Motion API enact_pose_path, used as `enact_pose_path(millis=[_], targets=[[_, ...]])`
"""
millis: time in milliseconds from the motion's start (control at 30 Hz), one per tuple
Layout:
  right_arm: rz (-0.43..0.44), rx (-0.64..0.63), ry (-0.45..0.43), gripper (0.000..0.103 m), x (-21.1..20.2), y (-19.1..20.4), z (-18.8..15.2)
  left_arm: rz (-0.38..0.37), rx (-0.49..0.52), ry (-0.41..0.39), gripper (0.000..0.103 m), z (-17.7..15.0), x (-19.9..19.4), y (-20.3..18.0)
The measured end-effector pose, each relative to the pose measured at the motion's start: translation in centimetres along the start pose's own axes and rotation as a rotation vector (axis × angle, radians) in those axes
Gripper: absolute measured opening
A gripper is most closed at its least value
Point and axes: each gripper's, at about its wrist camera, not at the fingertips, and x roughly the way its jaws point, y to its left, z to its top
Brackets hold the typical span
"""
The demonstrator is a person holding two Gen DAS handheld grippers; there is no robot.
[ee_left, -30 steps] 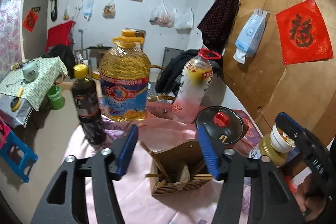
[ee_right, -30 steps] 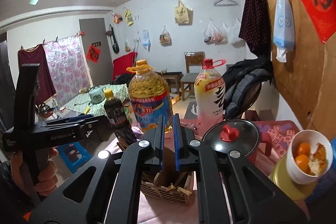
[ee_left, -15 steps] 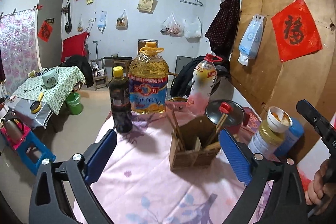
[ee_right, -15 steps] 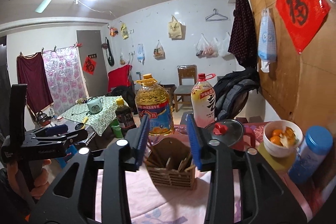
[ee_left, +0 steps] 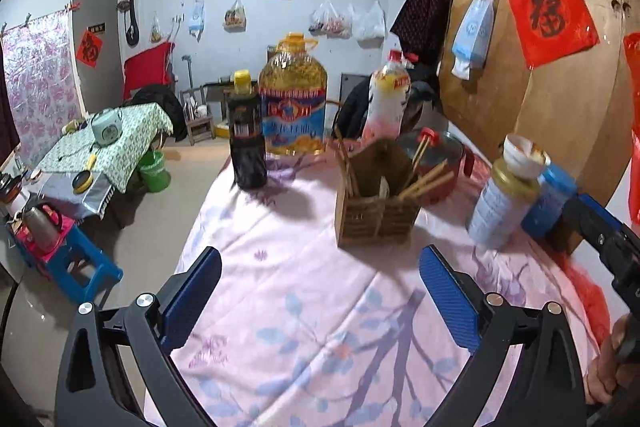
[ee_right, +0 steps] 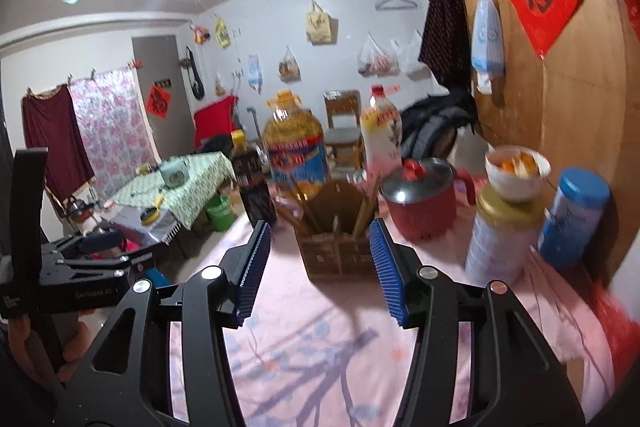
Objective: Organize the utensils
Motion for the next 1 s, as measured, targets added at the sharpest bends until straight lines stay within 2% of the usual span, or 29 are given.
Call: enact_pose_path(millis=[100, 167, 233, 433, 700, 833, 1000], targets=[[-0.012, -0.006, 0.059, 0.052, -0.1, -0.3, -1.5, 0.017, -0.011, 0.045, 0.097, -1.2, 0.4, -0.3], [-0.006, 0.004, 0.074, 0.063, -0.1, -0.8, -2.2, 0.031, -0.019, 0.061, 0.097, -1.8, 0.3, -0.8], [0.018, 0.023, 0.083, 0.068, 0.2, -1.7, -2.4, 0.072, -0.018, 0.059, 0.097, -2.3, -0.3, -1.5], [0.106, 0.006, 0.110, 0.073, 2.2, -4.7, -0.8, 0.222, -0.025, 0.021, 0.097, -1.6, -1.7, -5.1], [0.174, -0.002, 0.113, 0.076, 4.3, -8.7, 0.2, 0.326, -0.056, 0.020, 0.097, -0.5, -1.5, -9.3], [0.149, 0.044, 0.135, 0.076, 5.0, -10.0, -0.5, 0.302, -0.036, 0.026, 0.097, -0.1, -0.5, -10.1], [0.034, 0.087, 0.078, 0.076, 4.1, -9.8, -0.6, 0.185, 0.014, 0.009, 0.097, 0.8, 0.6, -9.9]])
